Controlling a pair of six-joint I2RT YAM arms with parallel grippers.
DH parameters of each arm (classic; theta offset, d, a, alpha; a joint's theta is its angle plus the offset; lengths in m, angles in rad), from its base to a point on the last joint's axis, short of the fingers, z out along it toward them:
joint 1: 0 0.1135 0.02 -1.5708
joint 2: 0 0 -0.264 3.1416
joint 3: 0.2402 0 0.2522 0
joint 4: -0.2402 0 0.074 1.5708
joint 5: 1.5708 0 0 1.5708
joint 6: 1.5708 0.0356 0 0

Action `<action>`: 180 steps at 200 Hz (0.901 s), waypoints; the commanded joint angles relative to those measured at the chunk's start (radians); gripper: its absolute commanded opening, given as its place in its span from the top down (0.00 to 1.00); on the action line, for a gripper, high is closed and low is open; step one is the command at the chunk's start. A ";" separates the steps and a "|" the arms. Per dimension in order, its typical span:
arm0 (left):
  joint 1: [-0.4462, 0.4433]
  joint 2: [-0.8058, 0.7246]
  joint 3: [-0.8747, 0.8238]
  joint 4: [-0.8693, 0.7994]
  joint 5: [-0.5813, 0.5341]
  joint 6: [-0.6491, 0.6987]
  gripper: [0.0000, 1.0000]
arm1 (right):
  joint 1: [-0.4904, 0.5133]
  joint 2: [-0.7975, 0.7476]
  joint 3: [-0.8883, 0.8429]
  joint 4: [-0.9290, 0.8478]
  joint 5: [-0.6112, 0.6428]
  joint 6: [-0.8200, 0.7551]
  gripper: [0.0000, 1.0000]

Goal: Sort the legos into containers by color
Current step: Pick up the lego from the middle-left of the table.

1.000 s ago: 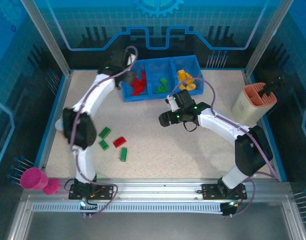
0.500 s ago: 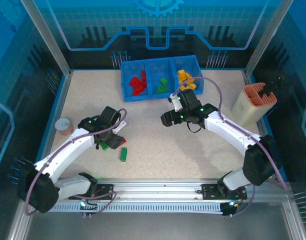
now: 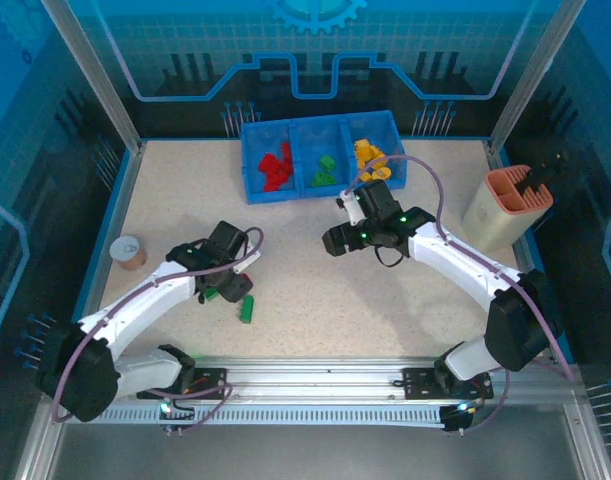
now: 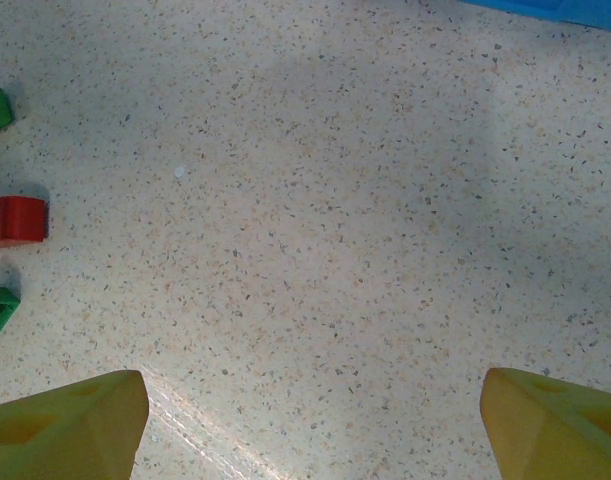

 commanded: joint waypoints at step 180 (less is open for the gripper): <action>0.037 0.360 0.007 0.072 0.019 -0.028 0.36 | -0.074 0.094 0.008 0.031 -0.035 -0.055 0.12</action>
